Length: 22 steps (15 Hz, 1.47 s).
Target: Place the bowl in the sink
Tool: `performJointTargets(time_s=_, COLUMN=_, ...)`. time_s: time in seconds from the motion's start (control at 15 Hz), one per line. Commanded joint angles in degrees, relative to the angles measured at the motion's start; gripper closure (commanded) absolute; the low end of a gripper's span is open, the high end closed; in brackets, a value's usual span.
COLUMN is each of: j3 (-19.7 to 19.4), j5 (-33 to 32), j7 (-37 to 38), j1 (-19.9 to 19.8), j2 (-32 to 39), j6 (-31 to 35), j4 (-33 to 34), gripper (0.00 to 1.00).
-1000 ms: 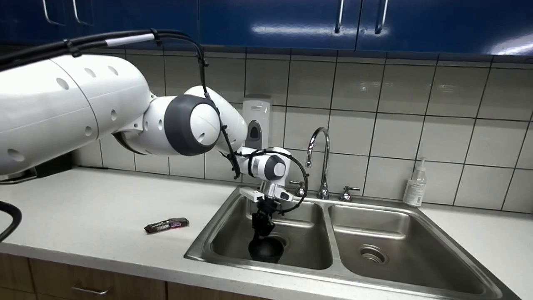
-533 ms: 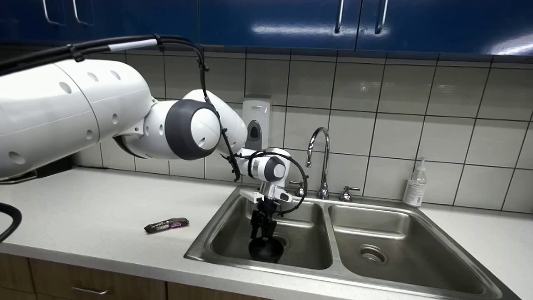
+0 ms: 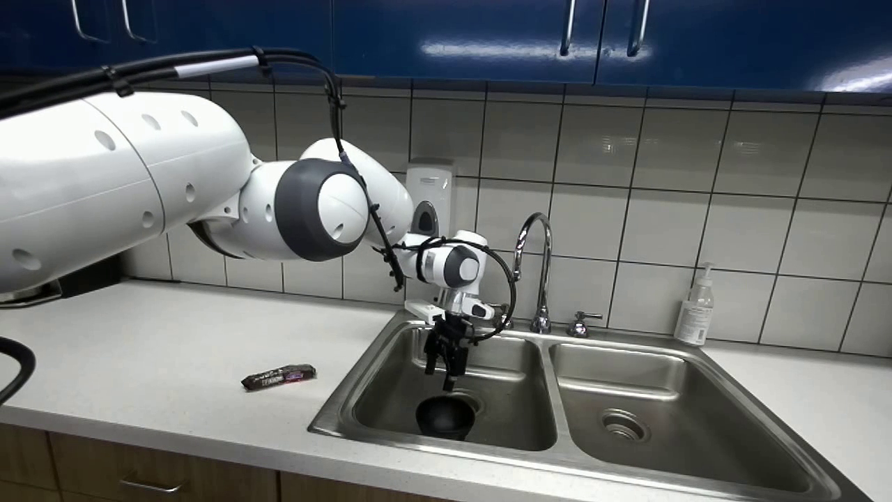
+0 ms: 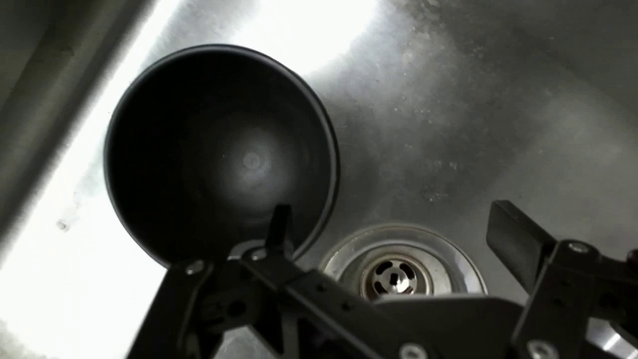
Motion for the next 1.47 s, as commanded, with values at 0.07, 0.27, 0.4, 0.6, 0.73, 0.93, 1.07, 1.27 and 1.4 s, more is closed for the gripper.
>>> performJointTargets(time_s=0.07, j3=0.9, j5=0.8, j7=-0.9, j1=0.2, j2=-4.5, j6=2.0, j4=-2.6, gripper=0.00)
performJointTargets(time_s=0.27, j3=1.7, j5=0.9, j7=-2.4, j1=0.7, j2=-7.5, j6=2.1, j4=-5.0, gripper=0.00)
performJointTargets(time_s=0.4, j3=2.6, j5=1.0, j7=-4.3, j1=1.2, j2=-10.4, j6=2.1, j4=-7.7, gripper=0.00)
performJointTargets(time_s=0.6, j3=4.3, j5=1.0, j7=-7.8, j1=1.5, j2=-15.5, j6=2.0, j4=-12.8, gripper=0.00)
performJointTargets(time_s=0.73, j3=5.2, j5=1.0, j7=-9.6, j1=1.4, j2=-19.0, j6=2.1, j4=-16.5, gripper=0.00)
performJointTargets(time_s=0.93, j3=6.3, j5=1.1, j7=-13.0, j1=1.2, j2=-24.5, j6=1.9, j4=-22.6, gripper=0.00)
performJointTargets(time_s=1.07, j3=6.8, j5=1.0, j7=-15.6, j1=1.0, j2=-28.6, j6=1.7, j4=-27.1, gripper=0.00)
performJointTargets(time_s=1.27, j3=6.1, j5=2.2, j7=-21.1, j1=1.7, j2=-35.0, j6=0.9, j4=-33.9, gripper=0.00)
performJointTargets(time_s=1.4, j3=5.9, j5=2.3, j7=-24.6, j1=1.9, j2=-39.3, j6=0.5, j4=-38.5, gripper=0.00)
